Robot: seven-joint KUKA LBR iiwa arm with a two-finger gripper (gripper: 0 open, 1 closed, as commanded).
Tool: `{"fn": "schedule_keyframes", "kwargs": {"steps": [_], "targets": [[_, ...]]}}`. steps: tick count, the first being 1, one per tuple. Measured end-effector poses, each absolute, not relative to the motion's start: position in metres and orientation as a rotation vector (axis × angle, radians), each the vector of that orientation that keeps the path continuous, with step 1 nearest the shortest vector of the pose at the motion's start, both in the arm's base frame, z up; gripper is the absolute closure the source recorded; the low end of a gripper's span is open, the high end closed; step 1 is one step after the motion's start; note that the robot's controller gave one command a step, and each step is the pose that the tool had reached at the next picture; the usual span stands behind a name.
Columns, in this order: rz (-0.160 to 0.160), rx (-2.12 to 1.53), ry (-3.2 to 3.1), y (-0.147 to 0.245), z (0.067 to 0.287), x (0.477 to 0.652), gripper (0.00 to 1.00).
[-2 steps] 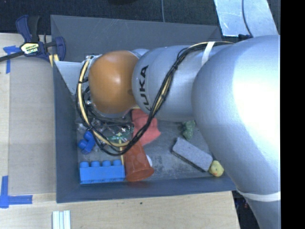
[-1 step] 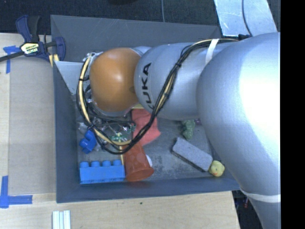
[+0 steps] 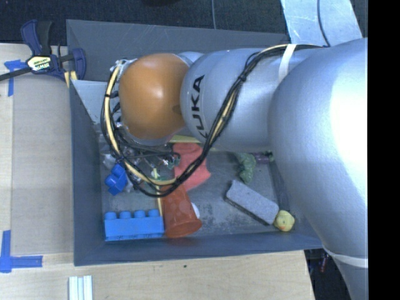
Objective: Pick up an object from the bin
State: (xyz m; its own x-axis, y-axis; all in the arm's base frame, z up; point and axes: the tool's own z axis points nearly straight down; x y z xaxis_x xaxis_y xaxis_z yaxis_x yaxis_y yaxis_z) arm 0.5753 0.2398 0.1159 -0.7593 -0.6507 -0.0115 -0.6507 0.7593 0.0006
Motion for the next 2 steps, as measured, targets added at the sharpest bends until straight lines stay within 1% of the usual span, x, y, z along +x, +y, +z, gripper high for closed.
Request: {"fn": "schedule_keyframes", "kwargs": {"steps": [1, 2], "targets": [[0.008, -1.086, 2.942, 0.239, 0.145, 0.574, 1.0], [0.008, -1.08, 2.936, 0.24, 0.166, 0.576, 1.0]]}}
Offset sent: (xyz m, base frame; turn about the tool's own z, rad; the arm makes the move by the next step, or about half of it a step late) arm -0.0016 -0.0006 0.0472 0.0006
